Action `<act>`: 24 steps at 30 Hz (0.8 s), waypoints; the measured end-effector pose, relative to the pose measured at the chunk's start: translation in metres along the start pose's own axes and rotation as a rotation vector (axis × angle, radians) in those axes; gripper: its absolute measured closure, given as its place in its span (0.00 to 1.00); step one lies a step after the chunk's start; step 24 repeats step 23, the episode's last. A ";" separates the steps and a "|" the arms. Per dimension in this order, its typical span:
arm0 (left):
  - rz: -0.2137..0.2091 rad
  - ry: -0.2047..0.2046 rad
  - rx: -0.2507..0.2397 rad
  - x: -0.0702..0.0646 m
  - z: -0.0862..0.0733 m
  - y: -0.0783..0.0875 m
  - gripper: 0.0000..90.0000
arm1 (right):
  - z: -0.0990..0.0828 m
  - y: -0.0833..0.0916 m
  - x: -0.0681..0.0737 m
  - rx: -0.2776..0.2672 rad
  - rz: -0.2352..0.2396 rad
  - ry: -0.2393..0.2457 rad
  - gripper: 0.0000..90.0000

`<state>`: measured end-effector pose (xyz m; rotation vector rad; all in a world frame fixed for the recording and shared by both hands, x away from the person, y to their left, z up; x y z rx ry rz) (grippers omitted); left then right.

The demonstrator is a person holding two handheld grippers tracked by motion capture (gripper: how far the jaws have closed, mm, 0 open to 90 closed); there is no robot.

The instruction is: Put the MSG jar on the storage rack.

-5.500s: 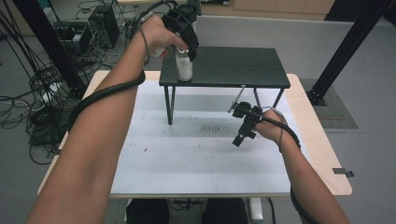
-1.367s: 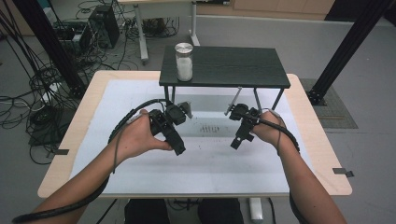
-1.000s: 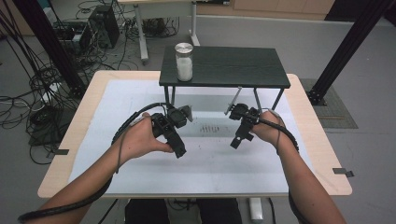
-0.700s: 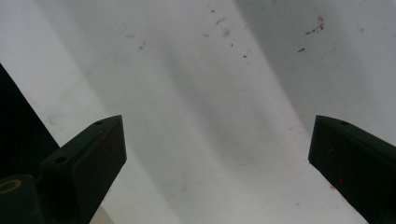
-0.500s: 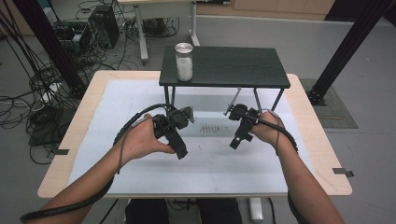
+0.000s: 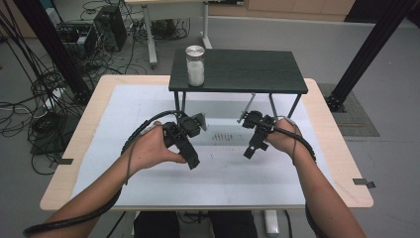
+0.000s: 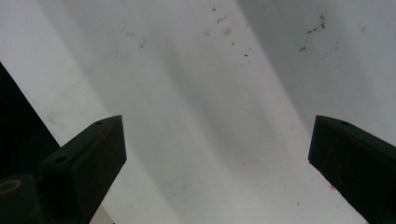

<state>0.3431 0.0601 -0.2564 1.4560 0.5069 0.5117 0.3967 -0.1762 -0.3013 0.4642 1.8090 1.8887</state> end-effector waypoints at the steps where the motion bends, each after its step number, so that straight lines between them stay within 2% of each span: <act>1: 0.000 0.000 0.000 0.000 0.000 0.000 0.01 | 0.000 0.000 0.000 0.000 0.000 0.000 0.05; 5: -0.002 0.002 -0.006 0.000 0.000 0.000 0.02 | 0.000 0.000 0.001 -0.001 -0.022 -0.002 0.05; 8: -0.006 -0.004 -0.004 -0.001 0.001 0.001 0.02 | 0.001 0.001 0.000 -0.002 -0.002 0.001 0.05; 11: -0.006 -0.006 -0.007 -0.002 0.001 0.001 0.02 | 0.001 0.000 0.001 -0.002 -0.017 0.004 0.05; 24: -0.008 -0.010 -0.009 -0.003 0.002 0.001 0.02 | 0.000 0.001 0.001 -0.004 -0.011 -0.004 0.05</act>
Point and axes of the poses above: each handheld gripper's, and its own axes: y roughly backward along the jaws, z roughly out of its top, x roughly to its left, the point moved 9 cm from there along -y, roughly forward along the jaws, and after that the axes turned 4 degrees about x, right-handed, at the moved point
